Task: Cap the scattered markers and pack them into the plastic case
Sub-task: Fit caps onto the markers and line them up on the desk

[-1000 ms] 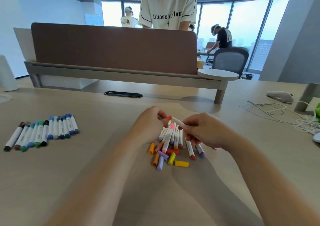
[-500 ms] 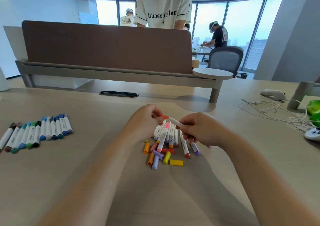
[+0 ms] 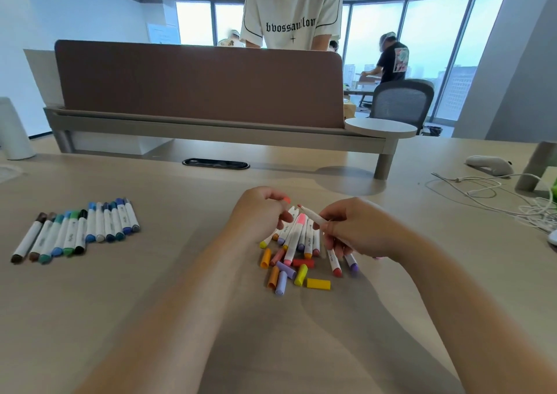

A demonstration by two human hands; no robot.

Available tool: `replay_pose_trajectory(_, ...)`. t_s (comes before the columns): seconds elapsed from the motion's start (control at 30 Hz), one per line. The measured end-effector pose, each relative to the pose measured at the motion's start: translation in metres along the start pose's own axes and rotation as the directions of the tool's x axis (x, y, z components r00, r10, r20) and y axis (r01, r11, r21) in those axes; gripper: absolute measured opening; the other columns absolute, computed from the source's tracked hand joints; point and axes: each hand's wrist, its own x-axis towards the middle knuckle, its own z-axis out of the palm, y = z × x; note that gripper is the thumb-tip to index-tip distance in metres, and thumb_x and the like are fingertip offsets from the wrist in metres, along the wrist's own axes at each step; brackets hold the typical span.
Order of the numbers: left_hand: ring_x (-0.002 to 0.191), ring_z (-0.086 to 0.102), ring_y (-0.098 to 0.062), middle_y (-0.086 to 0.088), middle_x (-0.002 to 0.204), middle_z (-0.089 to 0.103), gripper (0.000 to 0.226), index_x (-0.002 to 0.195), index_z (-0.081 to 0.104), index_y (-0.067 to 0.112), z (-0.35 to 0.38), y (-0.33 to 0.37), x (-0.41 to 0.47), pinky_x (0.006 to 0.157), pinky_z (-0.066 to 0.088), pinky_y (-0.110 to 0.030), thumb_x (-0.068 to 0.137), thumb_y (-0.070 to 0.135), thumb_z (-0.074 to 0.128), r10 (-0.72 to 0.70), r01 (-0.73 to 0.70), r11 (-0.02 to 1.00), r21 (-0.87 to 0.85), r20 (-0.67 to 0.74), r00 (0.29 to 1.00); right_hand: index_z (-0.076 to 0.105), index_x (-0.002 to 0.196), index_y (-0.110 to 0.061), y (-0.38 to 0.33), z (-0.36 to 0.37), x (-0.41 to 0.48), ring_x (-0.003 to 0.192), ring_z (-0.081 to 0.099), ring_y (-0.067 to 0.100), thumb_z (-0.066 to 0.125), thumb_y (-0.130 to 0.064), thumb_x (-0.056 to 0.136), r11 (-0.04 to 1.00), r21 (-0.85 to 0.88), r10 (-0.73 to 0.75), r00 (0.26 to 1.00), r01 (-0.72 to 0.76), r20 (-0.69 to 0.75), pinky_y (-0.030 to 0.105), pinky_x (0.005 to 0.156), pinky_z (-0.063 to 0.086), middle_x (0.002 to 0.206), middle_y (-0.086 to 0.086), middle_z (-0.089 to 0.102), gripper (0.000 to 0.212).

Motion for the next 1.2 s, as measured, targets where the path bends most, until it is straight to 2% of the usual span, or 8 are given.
replay_pose_trajectory(0.07,0.066,0.068,-0.016,-0.003,0.077,0.075,0.014,0.104,0.063,0.012,0.002,0.001,-0.001,0.060,0.050,-0.029,0.096,0.013,0.051,-0.068,0.065,0.991,-0.114,-0.021,0.997,0.071,0.100,-0.019,-0.004,0.002,-0.002,0.070,0.069,0.023,0.052,-0.023,0.100,0.999,-0.047,-0.018,1.000,0.019,0.020,0.023,0.066,0.056,0.078,0.001,0.074,0.020)
replay_pose_trajectory(0.13,0.068,0.072,-0.019,-0.006,0.078,0.076,0.013,0.098,0.062,0.008,0.002,0.000,0.000,0.061,0.052,-0.029,0.096,0.011,0.050,-0.104,0.096,0.979,-0.180,-0.033,0.994,0.072,0.102,-0.021,-0.006,0.004,-0.002,0.074,0.069,0.022,0.053,-0.030,0.099,0.993,-0.118,-0.030,0.999,0.031,0.013,0.018,0.061,0.052,0.083,0.001,0.074,0.021)
replay_pose_trajectory(0.3,0.063,0.071,-0.021,-0.011,0.080,0.076,0.010,0.094,0.059,0.007,0.002,0.001,0.000,0.053,0.048,-0.026,0.096,0.007,0.049,-0.133,0.114,0.946,-0.304,-0.042,0.990,0.071,0.100,-0.013,-0.008,0.004,-0.005,0.050,0.061,0.007,0.054,-0.023,0.100,1.000,-0.022,-0.016,0.997,0.017,0.072,0.008,0.047,0.044,0.066,-0.003,0.070,0.019)
replay_pose_trajectory(0.57,0.067,0.074,-0.023,-0.012,0.084,0.074,0.008,0.096,0.060,0.007,0.007,0.002,-0.002,0.050,0.049,-0.024,0.098,0.012,0.053,-0.108,0.098,0.970,-0.222,-0.035,0.994,0.070,0.097,-0.007,-0.010,0.005,-0.007,0.040,0.055,0.004,0.051,-0.021,0.101,1.000,-0.007,-0.006,0.998,0.006,0.055,0.010,0.042,0.041,0.051,-0.010,0.063,0.024)
replay_pose_trajectory(0.77,0.067,0.074,-0.024,-0.011,0.082,0.075,0.007,0.095,0.057,0.008,0.016,0.000,-0.004,0.062,0.056,-0.035,0.097,0.015,0.056,-0.042,0.036,0.990,-0.136,-0.046,0.998,0.070,0.092,-0.003,-0.006,0.007,-0.002,0.050,0.051,0.011,0.050,-0.023,0.101,0.999,0.026,-0.022,1.000,0.022,-0.016,0.026,0.058,0.045,0.071,0.011,0.069,0.030)
replay_pose_trajectory(0.97,0.075,0.073,-0.024,-0.011,0.089,0.073,0.008,0.092,0.059,0.013,0.017,0.000,-0.004,0.068,0.059,-0.039,0.097,0.017,0.055,0.012,-0.017,0.999,-0.044,-0.114,0.993,0.069,0.094,-0.006,-0.008,0.014,0.003,0.048,0.049,0.008,0.051,-0.021,0.101,0.994,0.104,-0.017,0.999,0.021,-0.045,0.021,0.054,0.043,0.063,0.001,0.062,0.025)
replay_pose_trajectory(1.07,0.076,0.073,-0.021,-0.010,0.092,0.073,0.010,0.098,0.062,0.013,0.015,0.003,-0.005,0.071,0.060,-0.041,0.098,0.014,0.052,0.030,-0.040,0.996,-0.084,-0.109,0.994,0.068,0.094,-0.005,-0.008,0.017,0.007,0.051,0.050,0.012,0.052,-0.018,0.100,0.975,0.221,0.027,0.997,-0.012,-0.068,0.023,0.053,0.043,0.065,0.006,0.063,0.022)
replay_pose_trajectory(1.2,0.095,0.067,-0.020,0.000,0.112,0.069,0.033,0.130,0.059,0.025,0.012,0.006,-0.007,0.076,0.056,-0.034,0.099,0.018,0.049,0.096,-0.099,0.995,-0.028,-0.075,0.993,0.066,0.092,0.000,-0.014,0.019,0.012,0.049,0.058,0.012,0.052,-0.017,0.100,0.954,0.295,0.112,0.978,-0.057,-0.173,0.021,0.047,0.049,0.072,0.012,0.072,0.023)
